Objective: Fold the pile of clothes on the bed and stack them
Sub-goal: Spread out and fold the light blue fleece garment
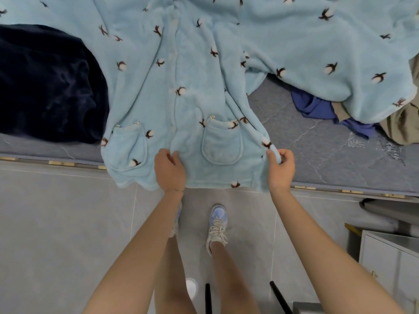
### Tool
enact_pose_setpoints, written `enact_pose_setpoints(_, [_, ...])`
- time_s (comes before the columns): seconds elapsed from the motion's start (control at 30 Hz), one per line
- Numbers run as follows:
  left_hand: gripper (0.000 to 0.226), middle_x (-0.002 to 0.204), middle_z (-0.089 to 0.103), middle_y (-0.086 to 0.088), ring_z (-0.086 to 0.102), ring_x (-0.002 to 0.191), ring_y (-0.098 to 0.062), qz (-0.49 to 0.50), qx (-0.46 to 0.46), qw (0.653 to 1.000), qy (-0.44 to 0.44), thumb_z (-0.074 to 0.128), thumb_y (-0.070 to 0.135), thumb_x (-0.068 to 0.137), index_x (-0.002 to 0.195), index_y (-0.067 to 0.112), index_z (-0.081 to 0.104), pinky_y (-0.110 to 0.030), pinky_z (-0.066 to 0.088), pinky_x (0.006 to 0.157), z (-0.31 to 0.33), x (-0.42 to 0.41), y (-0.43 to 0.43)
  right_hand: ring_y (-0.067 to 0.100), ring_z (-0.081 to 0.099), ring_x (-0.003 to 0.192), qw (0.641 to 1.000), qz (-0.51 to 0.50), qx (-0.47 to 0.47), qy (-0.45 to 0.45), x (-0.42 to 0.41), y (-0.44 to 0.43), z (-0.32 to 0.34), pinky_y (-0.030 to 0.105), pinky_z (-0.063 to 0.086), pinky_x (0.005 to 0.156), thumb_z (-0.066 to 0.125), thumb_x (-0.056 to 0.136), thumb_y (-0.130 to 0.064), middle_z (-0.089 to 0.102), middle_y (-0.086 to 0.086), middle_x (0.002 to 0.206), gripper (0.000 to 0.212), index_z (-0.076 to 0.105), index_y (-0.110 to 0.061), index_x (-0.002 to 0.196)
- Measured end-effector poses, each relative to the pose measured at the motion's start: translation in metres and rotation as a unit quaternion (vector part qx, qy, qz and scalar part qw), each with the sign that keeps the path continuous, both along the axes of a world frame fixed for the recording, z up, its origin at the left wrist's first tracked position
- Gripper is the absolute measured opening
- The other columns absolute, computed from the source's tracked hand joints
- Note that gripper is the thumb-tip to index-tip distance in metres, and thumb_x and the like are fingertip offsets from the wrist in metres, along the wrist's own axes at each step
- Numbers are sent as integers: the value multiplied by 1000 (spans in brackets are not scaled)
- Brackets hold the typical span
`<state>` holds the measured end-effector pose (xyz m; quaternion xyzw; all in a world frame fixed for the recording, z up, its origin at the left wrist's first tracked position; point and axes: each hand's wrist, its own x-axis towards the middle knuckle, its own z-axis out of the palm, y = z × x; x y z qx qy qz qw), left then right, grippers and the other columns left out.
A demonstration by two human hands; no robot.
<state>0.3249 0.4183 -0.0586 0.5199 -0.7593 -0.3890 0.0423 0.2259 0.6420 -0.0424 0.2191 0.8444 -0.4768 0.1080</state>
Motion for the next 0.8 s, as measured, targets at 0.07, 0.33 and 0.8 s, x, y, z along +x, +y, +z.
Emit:
enact_pose_setpoints(0.07, [15, 86, 48, -13, 45, 81, -27, 1, -39, 999, -24, 52, 15, 97, 85, 7, 48, -40, 36, 69, 0, 7, -6, 3, 46, 68, 1000, -4, 10, 10, 0, 0, -1, 11, 38, 61, 61, 94, -20, 52, -10, 79, 13, 51, -12, 92])
enact_pose_setpoints(0.33, [48, 132, 48, -23, 46, 122, -43, -174, -149, 973, -43, 67, 18, 85, 129, 5, 54, -56, 38, 98, -8, -4, 9, 13, 45, 72, 996, 73, 41, -39, -10, 4, -13, 26, 37, 66, 66, 85, -4, 51, 9, 85, 22, 48, -11, 74])
enact_pose_setpoints(0.8, [54, 154, 37, -8, 26, 146, -31, -414, -147, 898, 17, 30, 35, 95, 142, 16, 47, -52, 18, 117, -4, -106, 39, 11, 56, 113, 977, 209, -22, -40, -81, -38, -9, 24, 44, 95, 68, 91, -34, 61, 0, 123, 47, 57, -9, 128])
